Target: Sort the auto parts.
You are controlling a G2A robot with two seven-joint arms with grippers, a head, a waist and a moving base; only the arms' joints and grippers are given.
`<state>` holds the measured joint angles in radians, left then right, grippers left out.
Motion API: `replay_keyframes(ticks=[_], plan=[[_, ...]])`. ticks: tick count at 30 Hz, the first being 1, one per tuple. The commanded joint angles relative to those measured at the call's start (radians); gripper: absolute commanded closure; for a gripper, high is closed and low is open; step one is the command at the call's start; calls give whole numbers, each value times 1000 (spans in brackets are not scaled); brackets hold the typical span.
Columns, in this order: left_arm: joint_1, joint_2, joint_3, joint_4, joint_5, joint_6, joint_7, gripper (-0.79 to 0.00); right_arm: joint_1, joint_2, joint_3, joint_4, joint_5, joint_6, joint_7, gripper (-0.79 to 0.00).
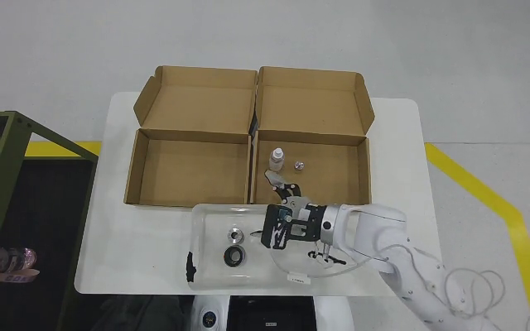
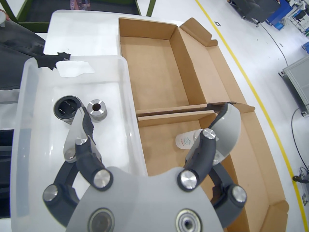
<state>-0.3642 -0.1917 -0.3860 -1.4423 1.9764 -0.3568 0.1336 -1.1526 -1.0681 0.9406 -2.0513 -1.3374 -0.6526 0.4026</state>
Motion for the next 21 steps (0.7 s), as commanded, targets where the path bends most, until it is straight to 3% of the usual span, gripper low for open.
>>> replay_keyframes(ticks=[1,21], plan=[[0,0,0,0,0,0,0,-785,8,-5,-24,18,10,-2,-14,-785],[0,0,0,0,0,0,0,-785,117,-70,-247,179,31,-68,-31,-770]])
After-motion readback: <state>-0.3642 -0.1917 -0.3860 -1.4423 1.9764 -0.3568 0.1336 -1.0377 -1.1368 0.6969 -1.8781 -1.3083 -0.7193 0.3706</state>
